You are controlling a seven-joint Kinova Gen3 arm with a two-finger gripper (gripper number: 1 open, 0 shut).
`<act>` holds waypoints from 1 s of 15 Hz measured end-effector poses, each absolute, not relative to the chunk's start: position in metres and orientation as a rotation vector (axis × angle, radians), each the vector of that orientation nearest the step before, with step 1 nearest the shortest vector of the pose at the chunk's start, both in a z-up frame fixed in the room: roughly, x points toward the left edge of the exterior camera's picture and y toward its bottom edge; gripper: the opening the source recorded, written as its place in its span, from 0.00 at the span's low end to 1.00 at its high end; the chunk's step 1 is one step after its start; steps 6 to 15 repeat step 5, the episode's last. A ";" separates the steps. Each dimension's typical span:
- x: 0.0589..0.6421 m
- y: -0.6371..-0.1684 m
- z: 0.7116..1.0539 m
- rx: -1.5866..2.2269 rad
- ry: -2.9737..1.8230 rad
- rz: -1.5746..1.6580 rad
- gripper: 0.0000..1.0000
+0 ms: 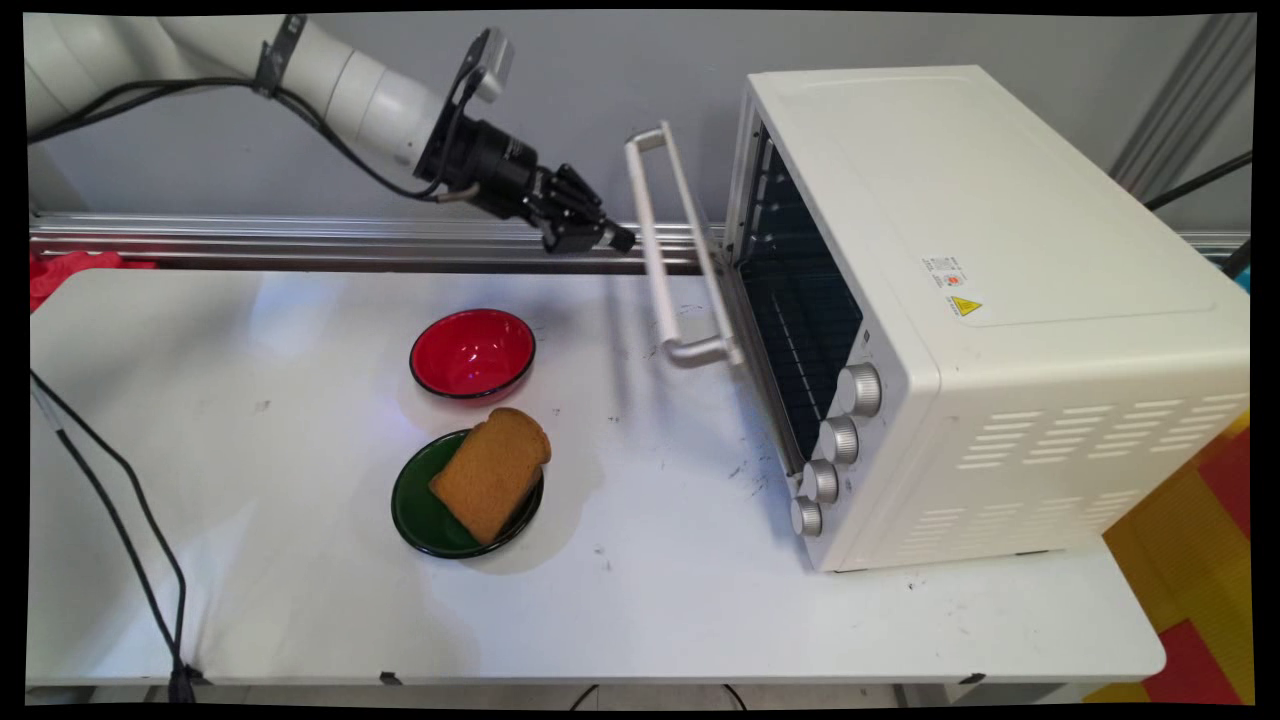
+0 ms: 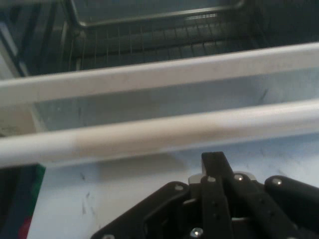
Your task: Close the oven
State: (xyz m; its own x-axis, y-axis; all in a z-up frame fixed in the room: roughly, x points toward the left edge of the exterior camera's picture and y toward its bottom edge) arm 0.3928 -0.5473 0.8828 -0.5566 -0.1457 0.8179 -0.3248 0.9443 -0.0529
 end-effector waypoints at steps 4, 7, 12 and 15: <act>0.373 -0.550 0.893 0.329 -2.141 0.247 0.00; 0.367 -0.551 0.895 0.328 -2.135 0.248 0.00; 0.367 -0.551 0.895 0.328 -2.135 0.248 0.00; 0.367 -0.551 0.895 0.328 -2.135 0.248 0.00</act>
